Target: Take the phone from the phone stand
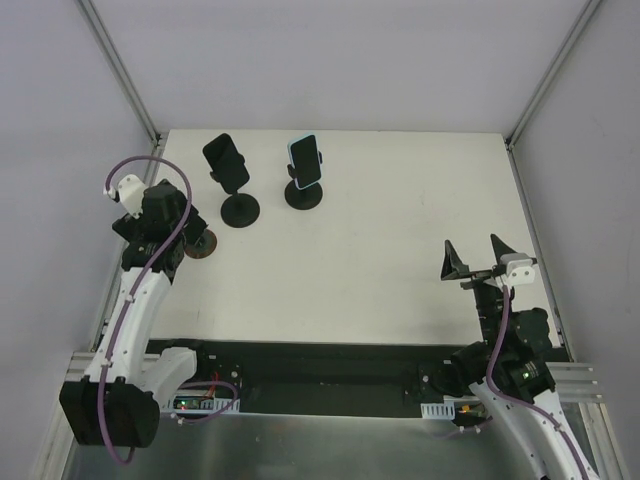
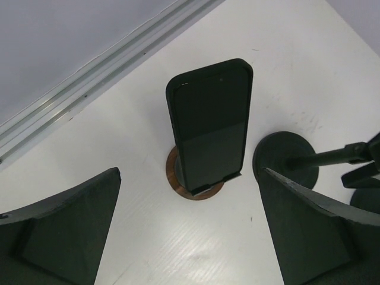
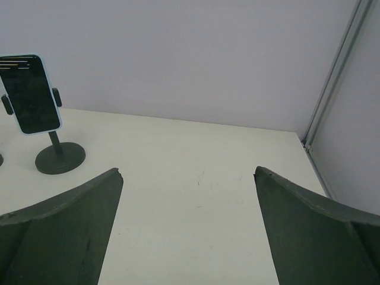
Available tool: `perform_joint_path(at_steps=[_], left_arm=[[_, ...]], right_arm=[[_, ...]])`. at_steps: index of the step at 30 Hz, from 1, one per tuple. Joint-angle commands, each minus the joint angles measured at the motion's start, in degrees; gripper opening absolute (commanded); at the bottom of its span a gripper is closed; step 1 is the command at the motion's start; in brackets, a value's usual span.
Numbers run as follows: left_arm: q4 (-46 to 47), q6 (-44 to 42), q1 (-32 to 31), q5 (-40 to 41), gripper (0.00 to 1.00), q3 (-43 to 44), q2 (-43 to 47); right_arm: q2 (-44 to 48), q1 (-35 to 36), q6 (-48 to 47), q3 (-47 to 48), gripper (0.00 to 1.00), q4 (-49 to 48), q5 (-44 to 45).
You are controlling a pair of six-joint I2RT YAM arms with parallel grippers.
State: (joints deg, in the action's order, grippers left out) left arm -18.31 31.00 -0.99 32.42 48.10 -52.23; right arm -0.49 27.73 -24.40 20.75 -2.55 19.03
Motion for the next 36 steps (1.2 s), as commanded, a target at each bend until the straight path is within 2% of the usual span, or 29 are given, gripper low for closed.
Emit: perform_joint_path(at_steps=[1, 5, 17, 26, 36], left_arm=[[-3.14, 2.13, 0.64, 6.24, 0.99, 5.68, -6.12], [-3.67, 2.65, 0.64, 8.53, 0.99, 9.91, -13.41], [-3.75, 8.54, 0.64, 12.48, 0.99, 16.5, -26.42], [-3.76, 10.57, 0.64, 13.98, 0.99, 18.88, -31.53], [-3.67, 12.06, 0.64, 14.69, 0.99, 18.0, -33.2]], right_arm=[[11.39, 1.89, -0.38, 1.04, 0.96, -1.32, 0.04], [11.48, 3.03, -0.91, 0.95, 0.96, -1.32, 0.13], [11.39, 4.35, -2.05, 0.43, 0.96, -1.67, 0.4], [11.48, 5.06, -2.67, -0.1, 0.96, -1.94, 0.75], [11.39, 5.76, -3.11, -0.1, 0.96, -2.11, 1.1]])
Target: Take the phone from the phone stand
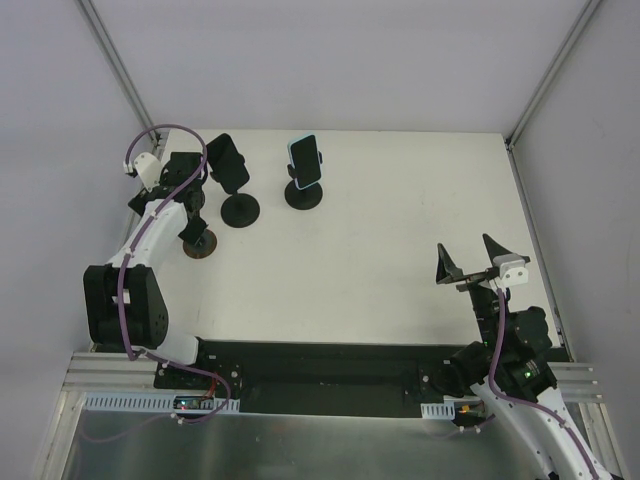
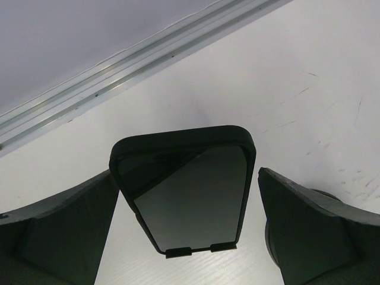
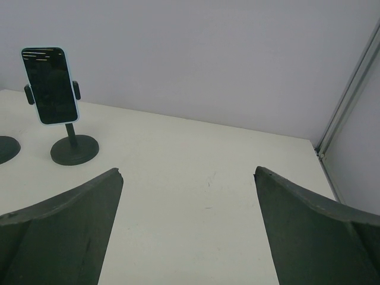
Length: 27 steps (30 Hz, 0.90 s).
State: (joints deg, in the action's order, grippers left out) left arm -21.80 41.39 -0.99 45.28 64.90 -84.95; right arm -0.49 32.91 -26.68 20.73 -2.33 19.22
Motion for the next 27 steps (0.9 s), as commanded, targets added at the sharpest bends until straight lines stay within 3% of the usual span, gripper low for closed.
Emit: perform_joint_path(at_steps=[1, 9, 16, 19, 20, 27], left_arm=[[-0.26, 1.77, 0.64, 1.83, 0.99, 0.93, -0.4], [-0.26, 1.86, 0.64, 0.96, 0.93, 0.14, -0.48], [-0.17, 1.24, 0.64, 0.08, 0.72, -0.22, -0.48], [0.0, -0.34, 0.64, -1.06, 0.58, 0.4, -1.09], [0.18, -1.99, 0.64, -1.59, 0.52, 0.57, -1.45], [7.55, -12.63, 0.64, -8.44, 0.34, -0.39, -2.33]], right_arm=[[11.39, 0.67, -0.83, -0.08, 0.96, -2.33, 0.9], [11.48, 0.85, -0.92, -0.08, 0.96, -2.42, 0.99], [11.48, 0.93, -1.01, -0.08, 0.96, -2.42, 1.08], [11.48, 1.11, -1.1, 0.01, 0.96, -2.42, 1.08], [11.57, 1.11, -1.1, 0.01, 0.96, -2.42, 1.08], [11.48, 1.2, -1.27, 0.01, 0.96, -2.42, 1.08]])
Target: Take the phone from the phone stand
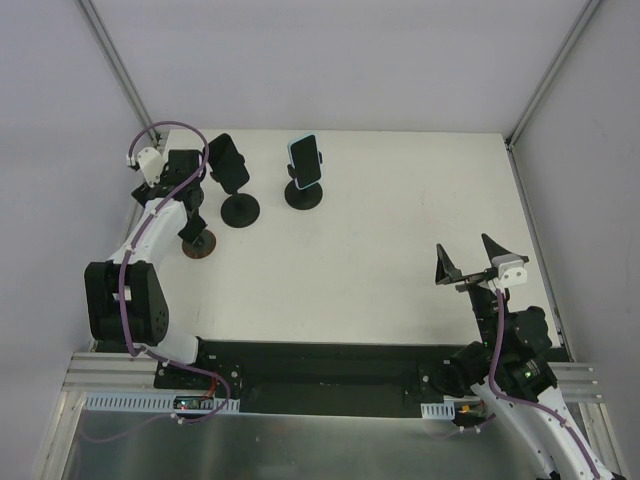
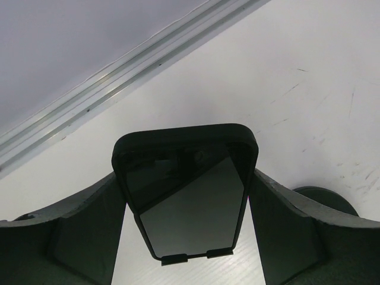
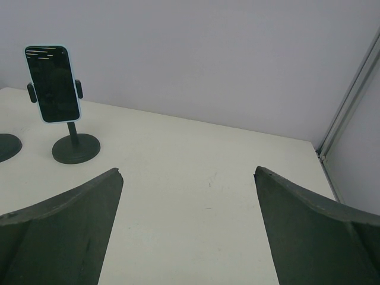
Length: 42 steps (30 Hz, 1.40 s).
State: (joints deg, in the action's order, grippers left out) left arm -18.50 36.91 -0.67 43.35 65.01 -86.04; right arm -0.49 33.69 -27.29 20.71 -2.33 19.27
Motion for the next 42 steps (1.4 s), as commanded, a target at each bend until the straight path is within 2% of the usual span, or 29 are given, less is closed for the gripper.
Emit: perform_joint_path(at_steps=[1, 8, 16, 25, 37, 42], left_arm=[[6.79, -9.47, 0.32, -7.57, 0.34, -0.76, -1.15], [14.62, -21.77, 0.32, -19.52, 0.24, -1.64, -2.11], [20.43, -27.32, 0.32, -29.37, 0.19, -6.03, 1.92], [20.61, -26.45, 0.32, -29.2, 0.2, -9.38, 7.19], [18.77, -25.74, 0.32, -22.0, 0.2, -11.05, 13.7], [16.13, -24.52, 0.32, -21.64, 0.19, -10.79, 15.37]], right_arm=[[11.48, 0.41, -0.57, 0.03, 0.96, -2.42, 1.04], [11.57, 0.5, -0.66, 0.12, 0.96, -2.42, 0.95], [11.48, 0.59, -0.66, 0.12, 0.96, -2.33, 0.86], [11.57, 0.94, -0.22, 0.65, 0.96, -1.8, 0.6], [11.48, 0.94, 0.13, 1.26, 0.96, -0.84, -0.9], [11.48, 0.94, 0.22, 1.26, 0.96, -0.84, -1.07]])
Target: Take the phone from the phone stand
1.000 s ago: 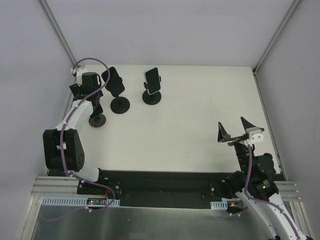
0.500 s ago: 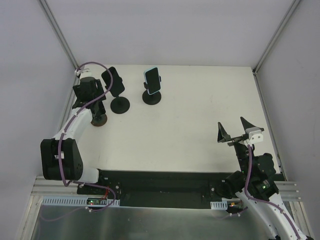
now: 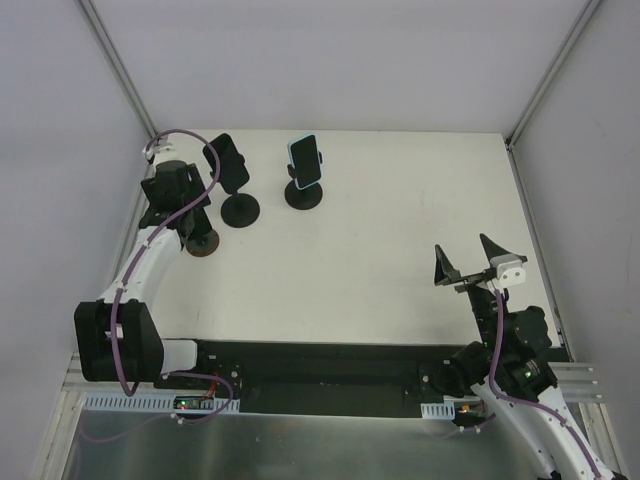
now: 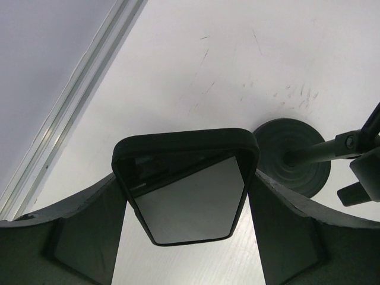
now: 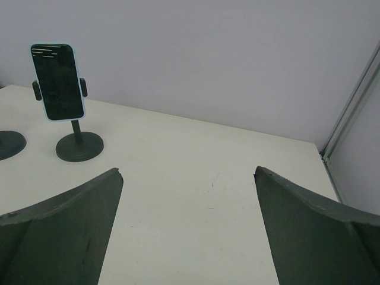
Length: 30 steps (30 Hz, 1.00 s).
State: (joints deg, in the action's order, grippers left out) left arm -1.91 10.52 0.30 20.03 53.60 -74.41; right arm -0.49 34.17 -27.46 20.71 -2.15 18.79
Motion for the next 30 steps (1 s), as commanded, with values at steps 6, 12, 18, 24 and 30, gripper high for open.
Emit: perform_joint_path(at_steps=[6, 12, 18, 24, 30], left_arm=[[-6.25, 4.24, -0.65, -0.69, 0.11, 2.12, 9.71], [-14.51, 6.61, -0.65, -7.88, 0.08, 3.52, 16.04], [-22.5, 10.39, -0.65, -17.72, 0.0, 5.19, 20.7], [-24.19, 14.86, -0.65, -27.75, 0.0, 3.97, 24.49], [-23.93, 21.53, -0.65, -38.3, 0.0, 3.0, 24.32]], right_arm=[[10.08, 0.37, 1.62, 1.7, 0.96, -1.01, -2.86], [-2.38, 0.46, 7.59, 8.46, 0.96, 4.17, -12.78], [-20.66, 0.46, 11.72, 18.9, 0.96, 11.81, -27.46], [-39.13, 0.37, 19.79, 27.01, 0.96, 17.79, -39.08], [-48.63, 0.45, 28.67, 26.14, 0.96, 7.21, -49.62]])
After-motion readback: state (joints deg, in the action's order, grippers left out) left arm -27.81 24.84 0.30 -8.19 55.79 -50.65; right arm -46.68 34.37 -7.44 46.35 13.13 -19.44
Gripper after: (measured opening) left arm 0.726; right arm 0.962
